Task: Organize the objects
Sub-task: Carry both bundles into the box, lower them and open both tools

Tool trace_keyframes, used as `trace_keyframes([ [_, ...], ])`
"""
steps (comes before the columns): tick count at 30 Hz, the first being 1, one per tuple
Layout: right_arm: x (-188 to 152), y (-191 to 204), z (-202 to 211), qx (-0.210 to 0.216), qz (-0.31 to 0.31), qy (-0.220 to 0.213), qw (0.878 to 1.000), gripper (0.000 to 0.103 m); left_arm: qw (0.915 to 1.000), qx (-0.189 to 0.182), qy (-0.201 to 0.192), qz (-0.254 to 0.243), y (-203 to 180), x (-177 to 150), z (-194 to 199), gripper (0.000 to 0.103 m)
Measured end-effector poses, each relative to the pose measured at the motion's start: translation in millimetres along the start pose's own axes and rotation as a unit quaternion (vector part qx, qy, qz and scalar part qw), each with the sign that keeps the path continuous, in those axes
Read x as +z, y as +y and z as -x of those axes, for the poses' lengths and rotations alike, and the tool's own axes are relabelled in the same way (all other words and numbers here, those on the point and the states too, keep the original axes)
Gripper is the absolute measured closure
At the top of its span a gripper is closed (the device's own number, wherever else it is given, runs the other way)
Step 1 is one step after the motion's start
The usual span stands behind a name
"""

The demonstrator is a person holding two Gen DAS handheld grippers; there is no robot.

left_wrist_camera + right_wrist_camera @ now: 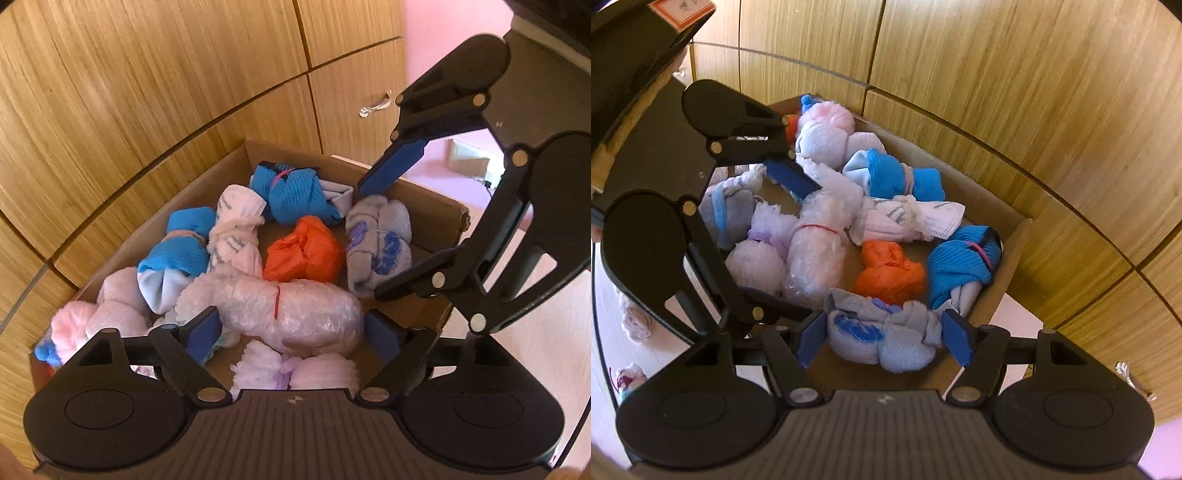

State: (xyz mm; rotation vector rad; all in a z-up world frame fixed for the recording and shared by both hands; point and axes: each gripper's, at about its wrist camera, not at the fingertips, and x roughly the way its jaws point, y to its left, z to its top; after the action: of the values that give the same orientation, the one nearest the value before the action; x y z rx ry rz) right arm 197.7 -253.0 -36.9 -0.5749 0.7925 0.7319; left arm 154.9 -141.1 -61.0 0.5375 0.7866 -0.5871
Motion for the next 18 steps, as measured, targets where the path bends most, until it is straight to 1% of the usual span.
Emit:
trace_keyframes([
  [1, 0, 1, 1, -0.001, -0.001, -0.002, 1.0, 0.038, 1.0, -0.001, 0.002, 0.0, 0, 0, 0, 0.013],
  [3, -1, 0, 3, -0.002, -0.003, -0.006, 1.0, 0.034, 1.0, 0.001, 0.001, -0.002, 0, 0, 1, 0.012],
  [4, -1, 0, 5, -0.004, -0.004, -0.009, 1.0, 0.031, 1.0, 0.003, 0.0, -0.002, 0, 0, 3, 0.011],
  [5, -3, -1, 8, -0.005, -0.008, -0.013, 1.0, 0.03, 1.0, 0.002, -0.001, -0.001, 0, -1, 4, 0.009],
  [11, -5, -3, 22, -0.006, -0.023, -0.029, 0.999, 0.03, 0.9997, 0.015, -0.012, -0.015, -3, 1, 16, 0.003],
  [15, -7, -1, 41, -0.013, -0.036, -0.042, 0.998, 0.029, 0.9996, 0.02, -0.017, -0.005, 0, 1, 27, 0.003],
  [18, -9, 1, 57, -0.015, -0.049, -0.057, 0.997, 0.027, 0.9991, 0.03, -0.026, 0.017, 3, -2, 41, 0.001],
])
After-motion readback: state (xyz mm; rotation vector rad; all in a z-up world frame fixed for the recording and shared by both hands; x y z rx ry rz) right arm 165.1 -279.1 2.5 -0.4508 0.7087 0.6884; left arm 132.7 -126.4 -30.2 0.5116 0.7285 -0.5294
